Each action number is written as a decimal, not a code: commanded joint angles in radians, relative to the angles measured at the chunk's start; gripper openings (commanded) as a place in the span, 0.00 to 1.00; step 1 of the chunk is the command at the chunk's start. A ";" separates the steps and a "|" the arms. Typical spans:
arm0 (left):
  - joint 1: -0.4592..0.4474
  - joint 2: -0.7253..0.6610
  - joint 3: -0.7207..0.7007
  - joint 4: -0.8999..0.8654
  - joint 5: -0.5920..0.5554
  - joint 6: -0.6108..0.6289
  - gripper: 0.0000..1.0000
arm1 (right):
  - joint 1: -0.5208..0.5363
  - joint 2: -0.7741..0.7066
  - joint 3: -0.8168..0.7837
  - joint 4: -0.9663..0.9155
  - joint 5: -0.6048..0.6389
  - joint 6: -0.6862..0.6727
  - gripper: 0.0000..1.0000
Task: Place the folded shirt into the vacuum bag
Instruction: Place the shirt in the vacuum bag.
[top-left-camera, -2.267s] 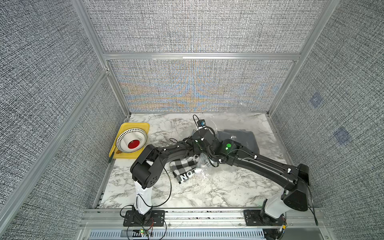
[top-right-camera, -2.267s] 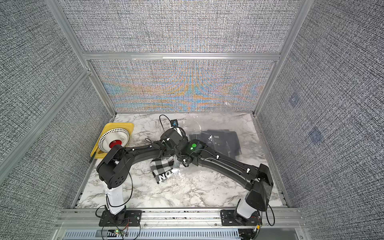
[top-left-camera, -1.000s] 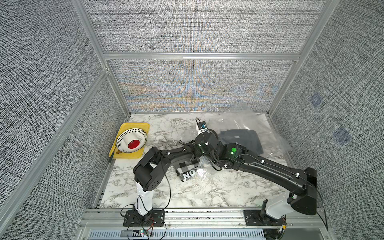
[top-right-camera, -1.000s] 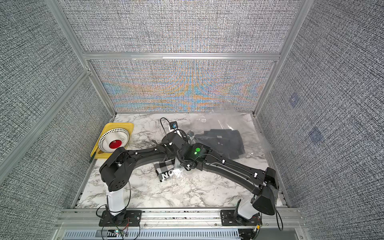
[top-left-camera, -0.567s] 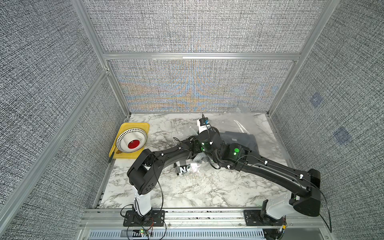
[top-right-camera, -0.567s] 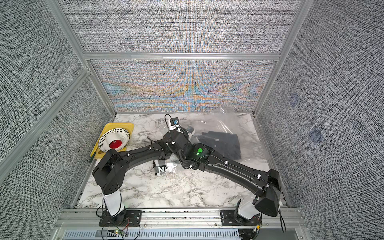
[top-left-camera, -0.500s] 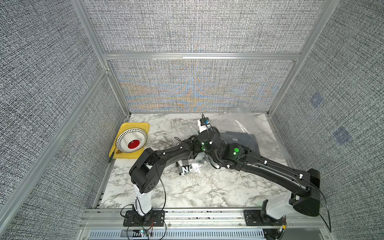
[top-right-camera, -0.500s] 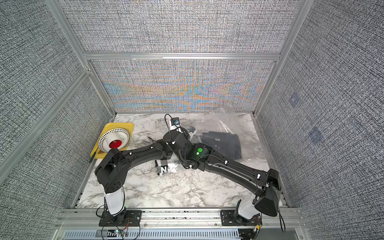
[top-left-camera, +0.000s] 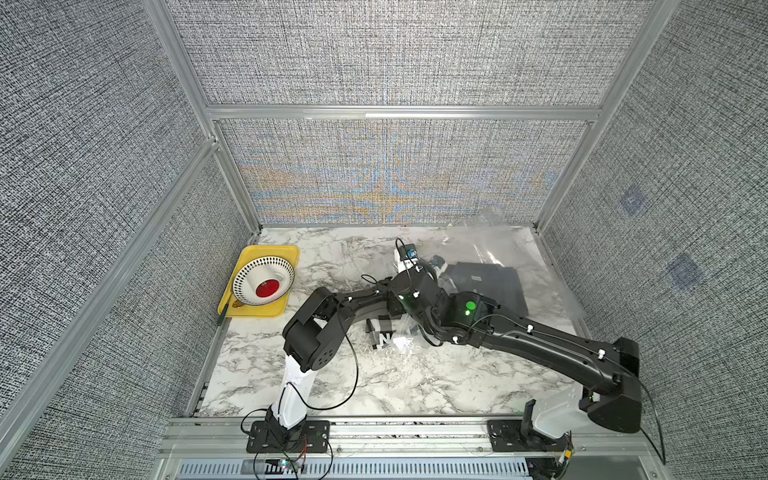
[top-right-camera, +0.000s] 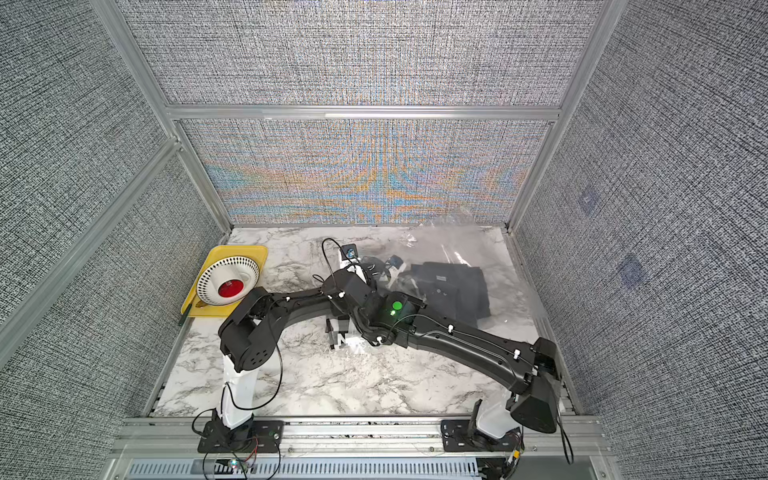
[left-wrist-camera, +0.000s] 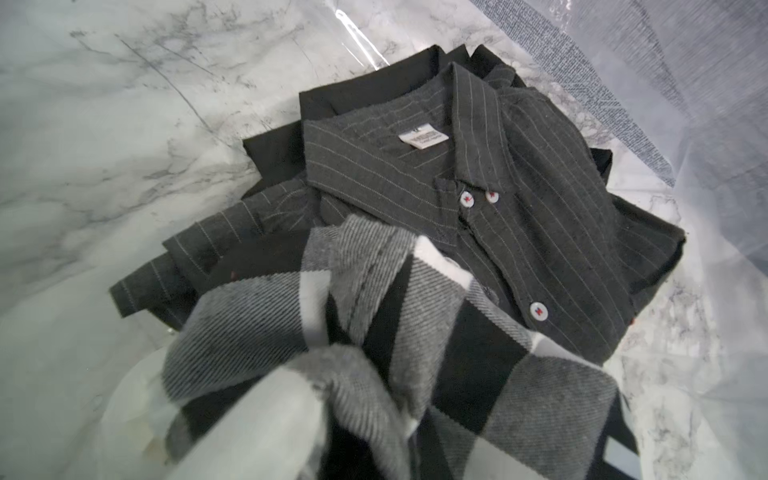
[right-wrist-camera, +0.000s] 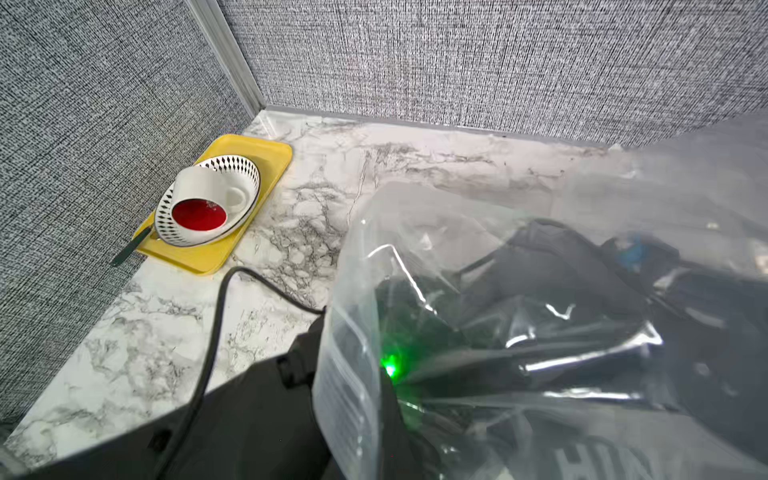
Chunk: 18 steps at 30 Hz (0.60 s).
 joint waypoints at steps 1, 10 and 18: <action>0.006 0.015 0.025 -0.004 0.071 0.043 0.00 | 0.003 -0.032 -0.010 -0.063 0.019 0.058 0.00; 0.078 0.047 0.144 -0.082 0.456 0.030 0.00 | -0.003 -0.043 -0.059 0.059 -0.137 0.005 0.00; 0.109 0.095 0.206 0.128 0.543 -0.253 0.00 | -0.004 -0.007 -0.048 0.070 -0.182 -0.001 0.00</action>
